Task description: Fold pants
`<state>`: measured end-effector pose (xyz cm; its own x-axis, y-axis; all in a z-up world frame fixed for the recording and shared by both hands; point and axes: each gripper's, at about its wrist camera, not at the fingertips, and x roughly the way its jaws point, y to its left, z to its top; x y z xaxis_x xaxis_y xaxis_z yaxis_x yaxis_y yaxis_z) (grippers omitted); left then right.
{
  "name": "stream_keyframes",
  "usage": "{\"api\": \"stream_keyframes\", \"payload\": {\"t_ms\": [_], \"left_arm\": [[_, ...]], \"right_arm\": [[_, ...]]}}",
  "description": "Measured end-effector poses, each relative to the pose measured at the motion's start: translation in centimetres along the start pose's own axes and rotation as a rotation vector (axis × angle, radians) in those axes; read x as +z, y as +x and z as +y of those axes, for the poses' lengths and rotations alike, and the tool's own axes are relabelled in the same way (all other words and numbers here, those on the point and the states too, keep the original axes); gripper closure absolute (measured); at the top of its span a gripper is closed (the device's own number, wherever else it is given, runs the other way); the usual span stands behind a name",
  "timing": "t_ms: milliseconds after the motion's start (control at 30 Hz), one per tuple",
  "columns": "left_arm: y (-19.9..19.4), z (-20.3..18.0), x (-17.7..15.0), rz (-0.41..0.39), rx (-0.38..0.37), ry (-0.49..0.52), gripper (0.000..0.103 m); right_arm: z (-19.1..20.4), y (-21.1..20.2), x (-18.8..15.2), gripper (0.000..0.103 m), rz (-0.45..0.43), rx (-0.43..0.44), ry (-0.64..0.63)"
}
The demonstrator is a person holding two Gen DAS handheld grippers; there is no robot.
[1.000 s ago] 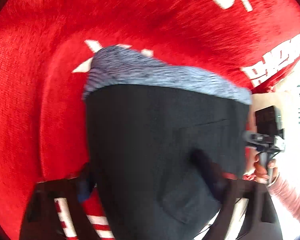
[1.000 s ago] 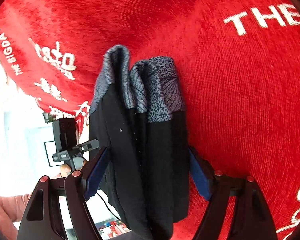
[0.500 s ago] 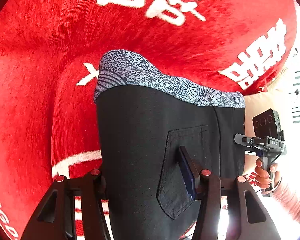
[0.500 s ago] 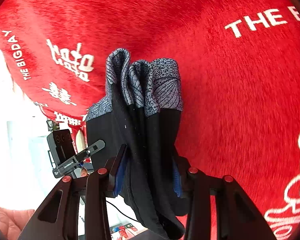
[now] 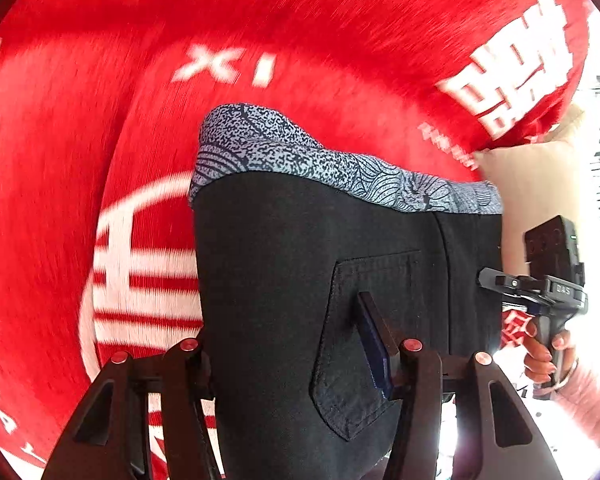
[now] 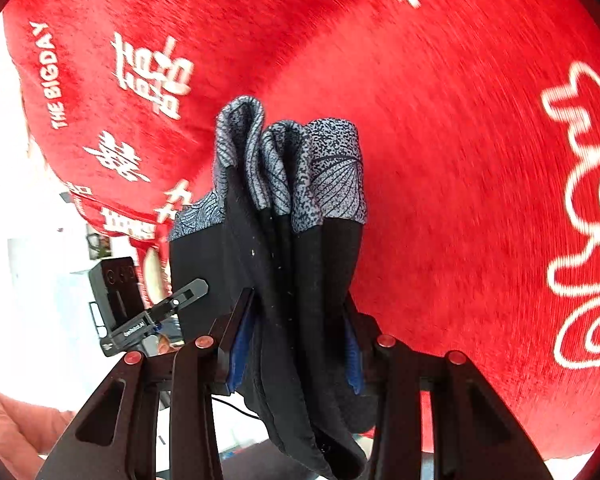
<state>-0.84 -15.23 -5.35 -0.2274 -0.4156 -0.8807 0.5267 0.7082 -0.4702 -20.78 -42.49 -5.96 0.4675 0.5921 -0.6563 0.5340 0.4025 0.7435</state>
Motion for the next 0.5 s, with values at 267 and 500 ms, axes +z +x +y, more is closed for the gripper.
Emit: {"api": "stream_keyframes", "payload": {"t_ms": [267, 500], "left_arm": [[0.6, 1.5, -0.4, -0.032, 0.165, 0.003, 0.006], [-1.2, -0.5, -0.3, -0.042, 0.36, 0.01, 0.006]], "right_arm": [[-0.1, 2.0, -0.6, 0.048, -0.02, -0.156, -0.074], [2.0, 1.3, -0.9, 0.035, -0.027, -0.405, -0.145]]}}
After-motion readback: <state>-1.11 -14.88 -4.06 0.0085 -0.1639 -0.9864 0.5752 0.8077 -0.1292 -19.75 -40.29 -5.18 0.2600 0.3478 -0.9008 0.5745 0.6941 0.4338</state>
